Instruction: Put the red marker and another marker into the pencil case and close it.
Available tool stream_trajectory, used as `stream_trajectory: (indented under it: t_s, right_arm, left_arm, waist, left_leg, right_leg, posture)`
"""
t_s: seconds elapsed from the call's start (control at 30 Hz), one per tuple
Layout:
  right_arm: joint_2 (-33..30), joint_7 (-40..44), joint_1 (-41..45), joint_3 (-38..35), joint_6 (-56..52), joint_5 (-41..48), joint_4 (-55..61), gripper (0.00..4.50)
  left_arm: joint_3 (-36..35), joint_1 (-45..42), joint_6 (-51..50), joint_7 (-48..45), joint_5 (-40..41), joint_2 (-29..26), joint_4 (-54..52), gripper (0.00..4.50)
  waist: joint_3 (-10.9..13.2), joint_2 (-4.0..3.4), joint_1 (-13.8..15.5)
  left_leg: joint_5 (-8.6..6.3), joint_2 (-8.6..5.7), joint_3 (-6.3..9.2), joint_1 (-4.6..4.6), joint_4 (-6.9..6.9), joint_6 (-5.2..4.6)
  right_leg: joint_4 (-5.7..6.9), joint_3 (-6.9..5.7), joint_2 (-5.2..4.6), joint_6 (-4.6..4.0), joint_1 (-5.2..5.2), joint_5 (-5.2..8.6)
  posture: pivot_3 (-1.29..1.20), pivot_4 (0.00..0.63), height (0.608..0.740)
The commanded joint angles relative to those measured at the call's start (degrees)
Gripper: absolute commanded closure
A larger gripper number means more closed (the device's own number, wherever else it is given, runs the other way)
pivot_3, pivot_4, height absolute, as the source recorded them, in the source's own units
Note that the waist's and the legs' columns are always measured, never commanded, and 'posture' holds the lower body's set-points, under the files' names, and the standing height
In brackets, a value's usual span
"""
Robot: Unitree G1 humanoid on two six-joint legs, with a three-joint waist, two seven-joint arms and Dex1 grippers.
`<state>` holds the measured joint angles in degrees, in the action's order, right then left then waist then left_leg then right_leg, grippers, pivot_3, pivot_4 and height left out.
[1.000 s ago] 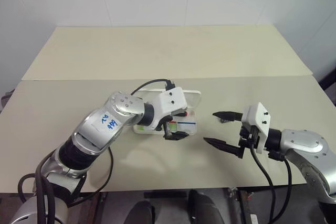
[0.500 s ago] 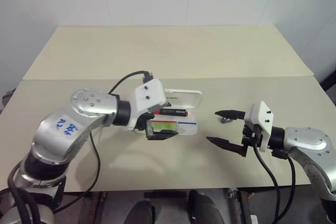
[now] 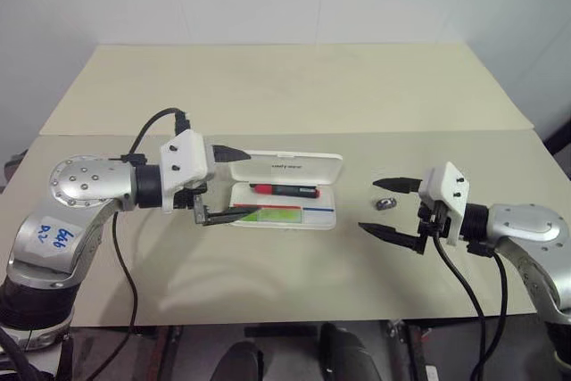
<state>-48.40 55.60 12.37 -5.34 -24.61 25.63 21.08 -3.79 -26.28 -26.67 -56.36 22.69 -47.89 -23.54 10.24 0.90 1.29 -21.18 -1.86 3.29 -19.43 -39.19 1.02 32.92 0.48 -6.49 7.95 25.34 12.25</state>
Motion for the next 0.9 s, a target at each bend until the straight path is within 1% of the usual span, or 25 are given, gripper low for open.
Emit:
stream_trajectory:
  t_s: [0.03,0.17,0.27,0.43,0.63,0.9]
  right_arm:
    - [-2.38,2.31,2.45,0.25,2.68,-2.34,-2.91,0.00]
    - [-4.82,6.80,6.91,3.25,7.73,-6.96,-10.86,0.00]
    - [-5.01,9.82,11.12,5.15,11.00,-9.01,-16.87,0.00]
    - [-4.58,15.63,17.75,8.90,16.06,-12.22,-25.83,0.00]
    - [-3.17,21.50,24.32,13.66,22.40,-16.78,-36.73,0.00]
    - [0.71,28.52,32.65,19.09,29.80,-21.46,-50.12,0.00]
  left_arm:
    - [-2.15,0.45,6.11,-0.08,-0.60,0.97,1.70,0.03]
    - [-1.11,2.54,11.75,-0.56,-1.50,2.63,5.28,0.03]
    - [-0.89,2.89,14.06,-1.30,-0.76,4.01,7.27,0.03]
    - [-0.39,3.15,16.59,-5.43,1.70,5.62,10.58,0.03]
    - [0.57,2.06,16.00,-8.15,2.56,6.25,12.07,0.03]
    - [0.83,0.83,14.28,-6.97,2.74,7.15,11.22,0.03]
  waist:
    - [0.00,0.00,-0.08]
    - [0.00,-0.01,-0.17]
    - [0.00,-0.01,-0.48]
    - [0.00,-0.01,-1.28]
    - [0.00,-0.01,-1.54]
    - [0.00,-0.02,-1.62]
  left_leg:
    - [0.00,0.00,-0.01,0.00,0.00,-0.01]
    - [-0.02,0.01,-0.07,0.03,0.02,-0.03]
    - [-0.02,0.03,-0.10,0.03,0.02,-0.02]
    - [-0.01,0.05,-0.10,0.05,0.02,-0.02]
    - [-0.02,0.05,-0.11,0.05,0.03,-0.02]
    - [-0.01,0.06,-0.12,0.06,0.04,0.00]
  right_leg:
    - [0.00,0.00,0.00,0.00,0.00,0.00]
    - [-0.03,0.00,-0.01,0.00,0.00,0.00]
    - [-0.02,0.00,0.00,0.00,0.00,0.00]
    - [-0.01,-0.01,-0.01,0.01,0.00,0.00]
    - [-0.03,-0.01,-0.01,0.01,0.01,-0.01]
    - [-0.02,-0.02,-0.01,0.01,0.02,-0.01]
  posture:
    - [0.00,0.150,0.740]
    - [0.00,0.150,0.740]
    - [0.00,0.150,0.740]
    - [0.00,0.150,0.740]
    - [0.00,0.150,0.740]
    - [0.00,0.150,0.740]
